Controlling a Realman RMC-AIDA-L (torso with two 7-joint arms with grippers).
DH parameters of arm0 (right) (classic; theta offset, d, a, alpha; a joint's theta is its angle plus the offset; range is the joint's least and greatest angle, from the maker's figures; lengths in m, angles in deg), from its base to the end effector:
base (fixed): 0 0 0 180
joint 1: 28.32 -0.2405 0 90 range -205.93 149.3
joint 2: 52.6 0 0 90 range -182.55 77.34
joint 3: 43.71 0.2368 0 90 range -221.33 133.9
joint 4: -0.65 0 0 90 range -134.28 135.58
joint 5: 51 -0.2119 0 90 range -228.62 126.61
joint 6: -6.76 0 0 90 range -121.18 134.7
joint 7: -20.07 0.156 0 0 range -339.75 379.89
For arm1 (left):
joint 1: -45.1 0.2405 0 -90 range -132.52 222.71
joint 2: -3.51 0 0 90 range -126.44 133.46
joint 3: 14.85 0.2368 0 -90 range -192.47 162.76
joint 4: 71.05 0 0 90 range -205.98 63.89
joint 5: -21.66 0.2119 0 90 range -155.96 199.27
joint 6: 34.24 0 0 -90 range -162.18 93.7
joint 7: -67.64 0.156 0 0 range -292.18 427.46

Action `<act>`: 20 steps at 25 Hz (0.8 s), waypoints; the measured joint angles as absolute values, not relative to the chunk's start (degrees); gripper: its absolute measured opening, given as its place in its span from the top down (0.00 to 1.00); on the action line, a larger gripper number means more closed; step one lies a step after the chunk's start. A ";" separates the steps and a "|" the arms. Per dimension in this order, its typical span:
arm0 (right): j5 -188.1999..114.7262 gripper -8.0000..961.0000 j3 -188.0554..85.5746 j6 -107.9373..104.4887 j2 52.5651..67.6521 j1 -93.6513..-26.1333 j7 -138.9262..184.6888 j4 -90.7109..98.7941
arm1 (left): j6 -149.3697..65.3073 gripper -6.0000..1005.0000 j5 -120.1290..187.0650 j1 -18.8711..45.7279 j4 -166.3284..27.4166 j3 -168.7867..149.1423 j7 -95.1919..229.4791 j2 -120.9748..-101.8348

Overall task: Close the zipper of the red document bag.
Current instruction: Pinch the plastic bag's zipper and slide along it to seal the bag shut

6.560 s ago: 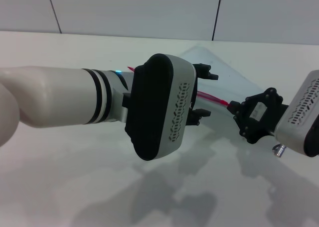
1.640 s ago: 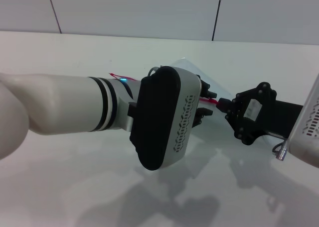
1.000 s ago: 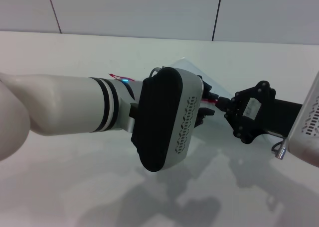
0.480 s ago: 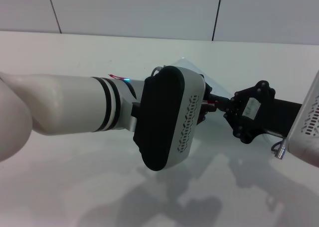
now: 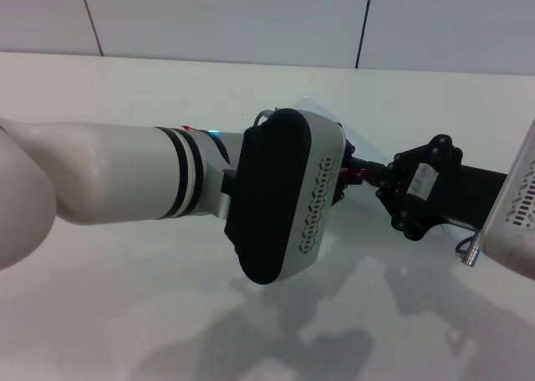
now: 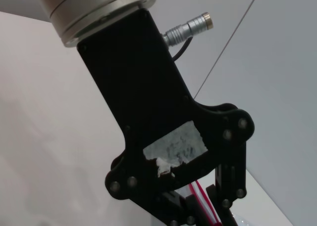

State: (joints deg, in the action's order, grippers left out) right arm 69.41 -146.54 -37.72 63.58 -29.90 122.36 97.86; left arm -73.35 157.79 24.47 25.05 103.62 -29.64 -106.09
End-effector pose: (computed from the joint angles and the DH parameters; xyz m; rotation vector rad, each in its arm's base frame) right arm 0.1444 0.3026 -0.0181 -2.4935 -0.0596 0.1396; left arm -0.0769 0.3122 -0.0593 -2.4172 0.9612 0.1371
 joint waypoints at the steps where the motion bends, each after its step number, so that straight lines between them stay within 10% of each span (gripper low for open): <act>1: 69.41 0.86 -146.54 -37.71 63.58 -29.90 122.37 97.86 | -73.35 0.89 157.79 24.47 25.01 103.62 -29.66 -106.09; 20: 69.39 0.85 -146.16 -37.59 63.62 -29.66 122.37 97.67 | -73.37 0.91 157.80 24.32 24.25 102.73 -30.59 -106.35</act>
